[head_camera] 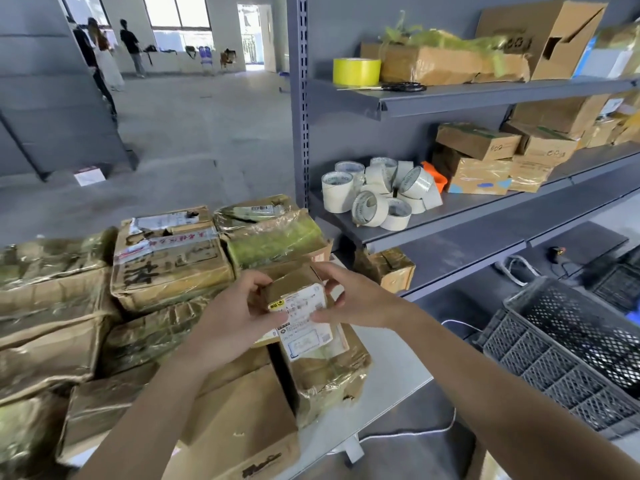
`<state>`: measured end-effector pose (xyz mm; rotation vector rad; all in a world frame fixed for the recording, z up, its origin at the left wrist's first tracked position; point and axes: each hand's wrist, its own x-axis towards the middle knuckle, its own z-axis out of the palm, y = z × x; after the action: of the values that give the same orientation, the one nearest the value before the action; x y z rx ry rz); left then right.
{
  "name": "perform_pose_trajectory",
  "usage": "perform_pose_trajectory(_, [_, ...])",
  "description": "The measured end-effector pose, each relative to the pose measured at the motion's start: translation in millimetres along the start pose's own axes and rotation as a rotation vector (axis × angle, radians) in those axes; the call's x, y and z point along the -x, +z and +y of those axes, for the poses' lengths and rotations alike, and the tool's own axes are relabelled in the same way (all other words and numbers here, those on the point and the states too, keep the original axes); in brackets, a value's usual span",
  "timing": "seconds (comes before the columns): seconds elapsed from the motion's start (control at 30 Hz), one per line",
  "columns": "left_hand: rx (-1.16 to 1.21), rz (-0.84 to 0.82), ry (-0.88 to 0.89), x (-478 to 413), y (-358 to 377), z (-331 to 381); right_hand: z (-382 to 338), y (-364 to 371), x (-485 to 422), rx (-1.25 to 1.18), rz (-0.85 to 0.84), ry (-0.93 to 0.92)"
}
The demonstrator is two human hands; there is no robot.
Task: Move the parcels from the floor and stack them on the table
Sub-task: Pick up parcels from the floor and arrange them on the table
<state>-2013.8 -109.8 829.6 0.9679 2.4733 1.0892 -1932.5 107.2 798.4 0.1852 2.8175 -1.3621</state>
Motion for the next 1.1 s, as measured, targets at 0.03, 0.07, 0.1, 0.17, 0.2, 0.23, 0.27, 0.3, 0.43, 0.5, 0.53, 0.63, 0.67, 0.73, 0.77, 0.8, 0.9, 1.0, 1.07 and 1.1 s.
perform_pose_trajectory(0.03, [-0.015,-0.018,0.019,-1,2,0,0,-1,2,0.013,-0.01,-0.015])
perform_pose_trajectory(0.07, [-0.031,-0.038,0.038,-1,4,-1,2,-3,5,0.02,-0.015,-0.022])
perform_pose_trajectory(0.1, [-0.043,-0.054,0.064,-2,7,-1,5,-6,7,0.023,-0.018,-0.017])
perform_pose_trajectory(0.17, [-0.063,-0.072,0.096,-3,10,1,14,-13,11,0.022,-0.016,0.018])
perform_pose_trajectory(0.2, [-0.081,-0.07,0.104,-4,11,1,21,-17,12,0.018,-0.015,0.038])
perform_pose_trajectory(0.23, [-0.138,-0.054,0.129,-7,12,0,29,-21,14,0.007,-0.012,0.059])
perform_pose_trajectory(0.27, [-0.25,-0.036,0.172,-11,13,-2,37,-25,16,-0.014,-0.003,0.079])
perform_pose_trajectory(0.3, [-0.372,-0.023,0.232,-17,16,-6,45,-28,17,-0.035,0.01,0.096])
perform_pose_trajectory(0.43, [-0.712,-0.108,0.293,-38,33,-20,67,-32,16,-0.067,0.002,0.176])
perform_pose_trajectory(0.5, [-0.818,-0.063,0.273,-44,38,-22,72,-28,13,-0.072,-0.022,0.199])
perform_pose_trajectory(0.53, [-0.836,-0.023,0.26,-45,38,-23,73,-26,12,-0.08,-0.019,0.207])
perform_pose_trajectory(0.63, [-0.848,0.057,0.228,-46,36,-25,78,-25,10,-0.113,0.029,0.211])
perform_pose_trajectory(0.67, [-0.837,0.071,0.221,-46,34,-27,80,-26,9,-0.12,0.042,0.211])
perform_pose_trajectory(0.73, [-0.789,0.083,0.207,-48,31,-31,83,-30,8,-0.114,0.048,0.216])
perform_pose_trajectory(0.77, [-0.763,0.075,0.195,-49,30,-32,84,-31,7,-0.105,0.049,0.219])
perform_pose_trajectory(0.8, [-0.741,0.058,0.178,-49,28,-32,85,-32,5,-0.102,0.054,0.221])
perform_pose_trajectory(0.9, [-0.703,0.006,0.122,-50,22,-34,87,-34,0,-0.107,0.056,0.235])
perform_pose_trajectory(1.0, [-0.673,-0.036,0.059,-49,17,-39,95,-36,-3,-0.151,0.062,0.25])
perform_pose_trajectory(1.07, [-0.657,-0.05,0.026,-48,13,-42,100,-37,-6,-0.191,0.087,0.259])
perform_pose_trajectory(1.1, [-0.653,-0.046,0.021,-48,11,-43,100,-36,-8,-0.195,0.114,0.267])
